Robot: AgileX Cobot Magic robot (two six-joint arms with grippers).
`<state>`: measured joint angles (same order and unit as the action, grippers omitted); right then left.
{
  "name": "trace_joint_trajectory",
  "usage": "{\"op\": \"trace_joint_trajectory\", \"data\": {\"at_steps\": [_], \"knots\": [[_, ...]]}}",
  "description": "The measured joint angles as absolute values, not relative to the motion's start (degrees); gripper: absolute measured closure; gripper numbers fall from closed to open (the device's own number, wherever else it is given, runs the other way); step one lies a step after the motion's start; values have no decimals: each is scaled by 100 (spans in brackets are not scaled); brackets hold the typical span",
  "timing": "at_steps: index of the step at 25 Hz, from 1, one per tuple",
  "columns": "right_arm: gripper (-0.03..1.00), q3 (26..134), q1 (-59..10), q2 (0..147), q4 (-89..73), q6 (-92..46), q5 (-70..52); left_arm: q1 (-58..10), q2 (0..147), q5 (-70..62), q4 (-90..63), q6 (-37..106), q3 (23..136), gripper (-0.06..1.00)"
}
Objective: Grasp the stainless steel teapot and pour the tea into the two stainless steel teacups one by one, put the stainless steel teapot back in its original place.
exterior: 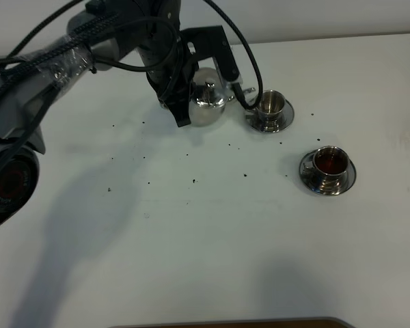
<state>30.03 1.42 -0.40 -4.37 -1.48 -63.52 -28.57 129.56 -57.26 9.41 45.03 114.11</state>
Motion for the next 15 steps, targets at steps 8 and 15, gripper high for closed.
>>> {"op": "trace_joint_trajectory", "data": {"at_steps": [8,15], "knots": [[58,3003,142,-40,-437,-148,-6352,-2869,13033,-5352,1144,4990,11404,69],[58,3003,142,-40,-437,-148,-6352,-3031,13039,-4944,1621,5070,11404,69]]}}
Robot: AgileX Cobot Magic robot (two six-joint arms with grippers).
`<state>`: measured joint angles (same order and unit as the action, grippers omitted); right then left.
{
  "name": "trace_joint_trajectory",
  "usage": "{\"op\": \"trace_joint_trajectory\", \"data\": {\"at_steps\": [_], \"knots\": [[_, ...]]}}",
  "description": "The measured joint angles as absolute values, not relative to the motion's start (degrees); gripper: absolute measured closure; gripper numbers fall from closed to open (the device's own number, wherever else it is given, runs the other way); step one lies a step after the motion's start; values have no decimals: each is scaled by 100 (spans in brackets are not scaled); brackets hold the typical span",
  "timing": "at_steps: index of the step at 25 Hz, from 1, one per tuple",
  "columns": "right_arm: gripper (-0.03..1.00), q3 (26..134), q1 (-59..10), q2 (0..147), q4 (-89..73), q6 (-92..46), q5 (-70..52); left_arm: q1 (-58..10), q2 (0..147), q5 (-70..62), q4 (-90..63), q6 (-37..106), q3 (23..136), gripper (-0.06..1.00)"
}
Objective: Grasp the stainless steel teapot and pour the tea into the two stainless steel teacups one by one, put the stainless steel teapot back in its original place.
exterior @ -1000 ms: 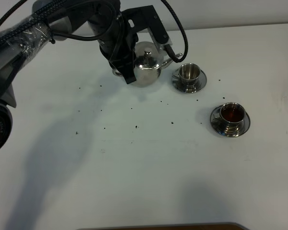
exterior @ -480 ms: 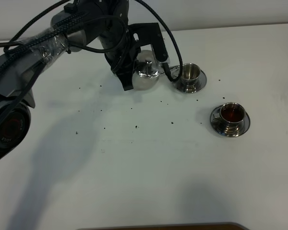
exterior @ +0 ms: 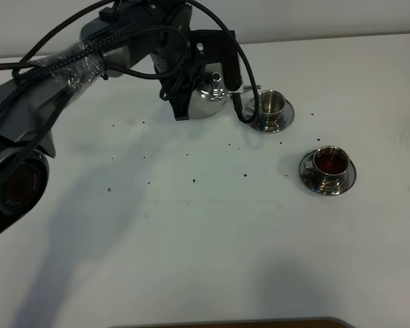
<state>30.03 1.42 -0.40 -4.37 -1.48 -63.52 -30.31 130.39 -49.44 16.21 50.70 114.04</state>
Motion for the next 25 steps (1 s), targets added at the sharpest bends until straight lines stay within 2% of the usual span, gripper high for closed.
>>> {"op": "trace_joint_trajectory", "data": {"at_steps": [25], "knots": [[58,3003,142,-40,-437,-148,-6352,-3491,13228,-4536,3039,4878,11404,69]]}}
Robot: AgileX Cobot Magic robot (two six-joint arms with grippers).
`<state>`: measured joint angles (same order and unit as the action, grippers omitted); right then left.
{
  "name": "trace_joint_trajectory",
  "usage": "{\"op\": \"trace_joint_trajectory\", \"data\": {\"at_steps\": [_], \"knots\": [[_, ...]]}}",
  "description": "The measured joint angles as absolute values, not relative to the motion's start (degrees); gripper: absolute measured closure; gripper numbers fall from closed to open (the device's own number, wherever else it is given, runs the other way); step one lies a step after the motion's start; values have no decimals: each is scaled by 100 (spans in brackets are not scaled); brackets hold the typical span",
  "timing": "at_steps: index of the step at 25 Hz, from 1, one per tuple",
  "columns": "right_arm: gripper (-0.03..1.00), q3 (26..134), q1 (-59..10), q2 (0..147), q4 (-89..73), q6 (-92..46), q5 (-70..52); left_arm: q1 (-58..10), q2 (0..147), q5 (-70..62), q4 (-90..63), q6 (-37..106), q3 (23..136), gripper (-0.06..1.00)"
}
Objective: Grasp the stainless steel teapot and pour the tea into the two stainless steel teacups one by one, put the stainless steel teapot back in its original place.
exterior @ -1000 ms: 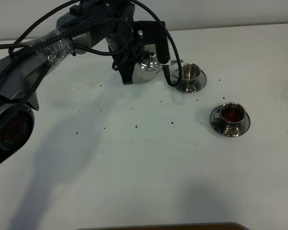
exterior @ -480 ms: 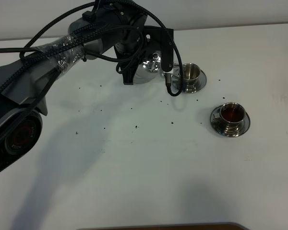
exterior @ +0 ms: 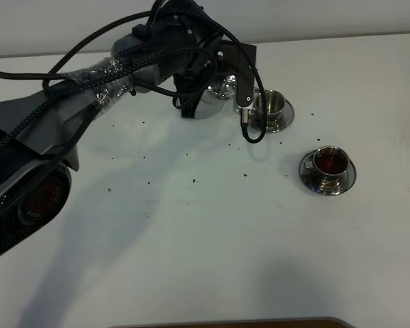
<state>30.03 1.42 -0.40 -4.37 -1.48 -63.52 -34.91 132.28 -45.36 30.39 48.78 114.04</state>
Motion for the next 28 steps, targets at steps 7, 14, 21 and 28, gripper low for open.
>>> {"op": "trace_joint_trajectory", "data": {"at_steps": [7,14,21,28], "knots": [[58,3003,142,-40,-437,-148,-6352,-3585,13240,-4458,3366,4873,11404,69],[58,3003,142,-40,-437,-150,-6352,-3590,13334,-4458,3542,4868,11404,69],[58,3003,142,-40,-437,-145,-6352,-3648,13358,-4411,3938,4868,11404,69],[58,3003,142,-40,-437,-145,-6352,-3735,13382,-4198,4304,4862,11404,69]]}}
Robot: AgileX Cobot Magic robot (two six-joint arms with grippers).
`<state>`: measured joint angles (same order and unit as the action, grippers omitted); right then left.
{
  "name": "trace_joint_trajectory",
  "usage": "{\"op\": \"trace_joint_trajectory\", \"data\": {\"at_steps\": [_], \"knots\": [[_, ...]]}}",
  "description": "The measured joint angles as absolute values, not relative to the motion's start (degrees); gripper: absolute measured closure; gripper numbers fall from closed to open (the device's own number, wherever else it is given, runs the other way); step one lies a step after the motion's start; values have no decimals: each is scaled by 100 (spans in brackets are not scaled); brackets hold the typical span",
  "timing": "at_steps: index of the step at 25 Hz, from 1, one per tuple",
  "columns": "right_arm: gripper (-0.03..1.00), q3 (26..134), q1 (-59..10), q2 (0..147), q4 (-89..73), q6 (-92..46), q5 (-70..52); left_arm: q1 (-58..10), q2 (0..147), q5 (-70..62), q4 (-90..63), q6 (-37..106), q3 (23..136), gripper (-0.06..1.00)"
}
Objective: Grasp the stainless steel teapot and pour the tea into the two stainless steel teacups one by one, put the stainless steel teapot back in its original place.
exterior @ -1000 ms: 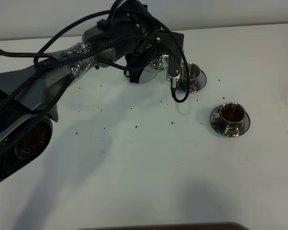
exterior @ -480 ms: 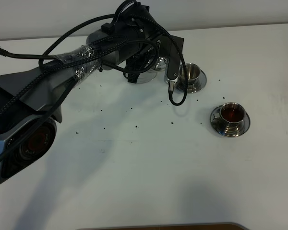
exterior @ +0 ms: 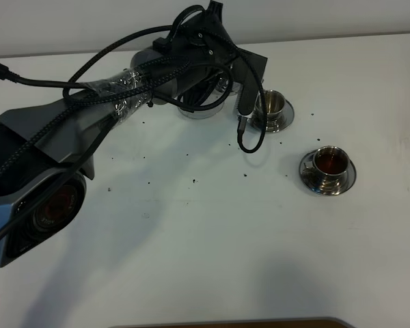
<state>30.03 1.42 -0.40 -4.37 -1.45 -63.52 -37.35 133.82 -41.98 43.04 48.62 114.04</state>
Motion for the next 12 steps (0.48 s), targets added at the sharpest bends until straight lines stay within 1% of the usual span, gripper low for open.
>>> {"op": "trace_joint_trajectory", "data": {"at_steps": [12], "knots": [[58,3003,142,-40,-437,-151,-6352,-3779,13382,-4115,4482,4885,11404,69]]}}
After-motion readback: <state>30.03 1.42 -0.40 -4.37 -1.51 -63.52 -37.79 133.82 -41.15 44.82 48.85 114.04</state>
